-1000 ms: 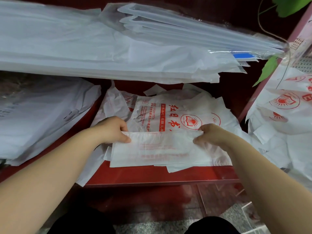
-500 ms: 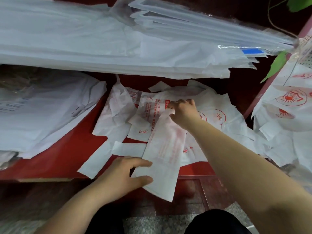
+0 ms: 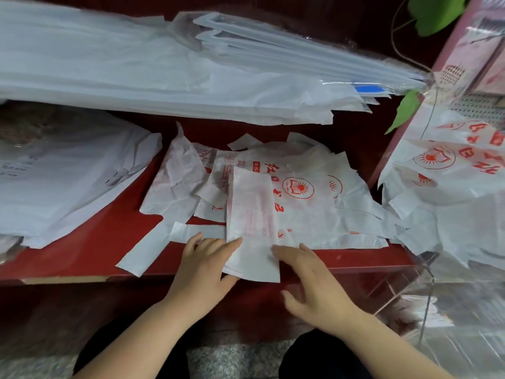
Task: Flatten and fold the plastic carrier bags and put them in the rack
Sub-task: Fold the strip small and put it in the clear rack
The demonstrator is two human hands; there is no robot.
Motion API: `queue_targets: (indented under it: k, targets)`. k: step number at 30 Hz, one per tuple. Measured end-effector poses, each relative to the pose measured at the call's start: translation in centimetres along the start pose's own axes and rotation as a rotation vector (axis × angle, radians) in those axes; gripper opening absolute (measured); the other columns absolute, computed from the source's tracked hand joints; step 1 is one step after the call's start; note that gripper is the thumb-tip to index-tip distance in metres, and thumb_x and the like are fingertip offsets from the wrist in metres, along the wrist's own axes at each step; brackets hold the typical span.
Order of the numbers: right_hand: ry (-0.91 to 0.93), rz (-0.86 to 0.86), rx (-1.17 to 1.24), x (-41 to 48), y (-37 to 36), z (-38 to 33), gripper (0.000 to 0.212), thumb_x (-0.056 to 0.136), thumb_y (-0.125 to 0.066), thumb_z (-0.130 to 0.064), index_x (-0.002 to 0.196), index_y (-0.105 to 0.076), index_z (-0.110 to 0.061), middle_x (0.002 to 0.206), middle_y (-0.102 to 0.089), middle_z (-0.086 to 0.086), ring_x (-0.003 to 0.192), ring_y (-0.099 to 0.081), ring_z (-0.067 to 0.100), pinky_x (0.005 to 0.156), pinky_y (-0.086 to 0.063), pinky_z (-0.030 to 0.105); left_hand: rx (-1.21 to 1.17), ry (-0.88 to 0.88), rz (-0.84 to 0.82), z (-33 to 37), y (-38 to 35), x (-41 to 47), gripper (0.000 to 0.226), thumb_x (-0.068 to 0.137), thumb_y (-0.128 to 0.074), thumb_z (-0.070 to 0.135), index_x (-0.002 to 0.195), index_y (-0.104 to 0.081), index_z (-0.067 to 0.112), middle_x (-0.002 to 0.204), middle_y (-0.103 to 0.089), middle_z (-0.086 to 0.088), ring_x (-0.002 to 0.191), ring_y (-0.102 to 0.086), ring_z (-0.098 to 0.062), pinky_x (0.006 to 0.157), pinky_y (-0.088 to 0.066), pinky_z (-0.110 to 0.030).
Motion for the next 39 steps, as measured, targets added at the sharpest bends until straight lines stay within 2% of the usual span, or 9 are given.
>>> queue_targets:
  k: [4,7,10,13,17,20,27,34,39]
  targets:
    - [0.048,0.150,-0.051,0.2,-0.1,-0.5,0.030,0.073,-0.055,-0.032,0.102,-0.051,-0.026,0.105,-0.068,-0.004,0.103,-0.051,0.009,0.106,-0.023,0.023,-0.038,0.007,0.033,0.0,0.3,-0.4,0.041,0.048,-0.074,0.025,0.088,-0.074,0.015,0.065,-0.056,0.004,0.073,-0.037,-0.011,0.071,-0.025,-0.022]
    - [-0.001,0.277,0.033,0.5,0.5,-0.2,0.016,0.075,-0.057,-0.029,0.091,-0.055,-0.030,0.094,-0.071,-0.010,0.095,-0.054,0.005,0.106,-0.021,0.015,-0.103,0.079,0.036,-1.1,0.2,-1.1,0.043,0.038,-0.091,0.016,0.078,-0.076,0.018,0.071,-0.059,-0.001,0.077,-0.038,-0.012,0.080,-0.023,-0.022]
    - [-0.136,0.373,0.132,0.1,0.8,0.7,0.023,0.075,-0.056,-0.037,0.096,-0.060,-0.030,0.085,-0.064,-0.026,0.099,-0.048,-0.014,0.102,-0.020,0.006,-0.166,0.086,0.059,-1.5,0.5,-1.4,0.018,0.067,-0.071,0.037,0.074,-0.075,0.021,0.089,-0.070,0.001,0.092,-0.049,-0.009,0.089,-0.032,-0.032]
    - [-0.297,0.448,0.192,0.2,1.3,1.4,0.027,0.070,-0.049,-0.048,0.082,-0.067,-0.030,0.073,-0.053,-0.029,0.088,-0.048,-0.015,0.090,-0.034,0.022,-0.227,0.159,0.147,-1.8,1.1,-1.0,0.063,0.079,-0.038,0.068,0.068,-0.073,0.017,0.086,-0.063,0.019,0.097,-0.051,-0.001,0.099,-0.020,-0.023]
    - [-0.468,0.413,0.230,1.6,1.5,1.9,0.041,0.069,-0.049,-0.051,0.067,-0.069,-0.015,0.064,-0.061,-0.011,0.072,-0.055,0.016,0.080,-0.041,0.039,-0.273,0.398,0.124,-2.9,1.1,0.0,0.043,0.072,-0.052,0.058,0.045,-0.044,0.026,0.052,-0.053,0.012,0.057,-0.047,-0.009,0.099,-0.020,-0.026]
    - [-0.543,0.355,0.195,2.6,1.6,2.4,0.033,0.077,-0.053,-0.040,0.075,-0.069,-0.010,0.061,-0.055,-0.001,0.068,-0.050,0.021,0.076,-0.037,0.035,-0.247,0.499,0.093,-3.3,0.9,1.0,0.047,0.082,-0.065,0.037,0.049,-0.033,0.029,0.047,-0.038,0.012,0.056,-0.038,0.002,0.101,-0.016,-0.021]
    - [-0.537,0.255,0.068,4.7,1.5,2.7,0.021,0.090,-0.054,-0.025,0.087,-0.068,-0.009,0.057,-0.053,-0.004,0.068,-0.052,0.026,0.084,-0.036,0.034,-0.177,0.576,0.100,-4.4,0.3,1.6,0.021,0.089,-0.055,0.035,0.080,-0.061,0.017,0.058,-0.042,0.016,0.065,-0.040,-0.005,0.102,-0.011,-0.022]
    - [-0.481,0.177,-0.134,7.1,0.9,2.4,0.026,0.092,-0.050,-0.028,0.097,-0.069,-0.012,0.083,-0.069,0.011,0.081,-0.059,0.029,0.084,-0.035,0.029,-0.073,0.503,0.135,-4.1,0.7,2.4,0.034,0.089,-0.052,0.039,0.112,-0.060,0.015,0.067,-0.057,0.005,0.080,-0.059,-0.018,0.095,-0.016,-0.025]
    - [-0.468,0.174,-0.192,7.8,0.6,2.4,0.025,0.090,-0.051,-0.028,0.093,-0.068,-0.011,0.080,-0.070,0.010,0.078,-0.061,0.029,0.082,-0.037,0.029,0.043,0.339,0.134,-4.0,0.7,1.4,0.055,0.070,-0.075,0.038,0.116,-0.056,0.015,0.085,-0.065,-0.003,0.084,-0.061,-0.025,0.085,-0.024,-0.034]
Point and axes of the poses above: each hand's wrist, its own x-axis towards the middle knuckle, its own y-axis out of the back of the hand, z = x × y, the point moved 8 cm from there along x, towards the middle knuckle
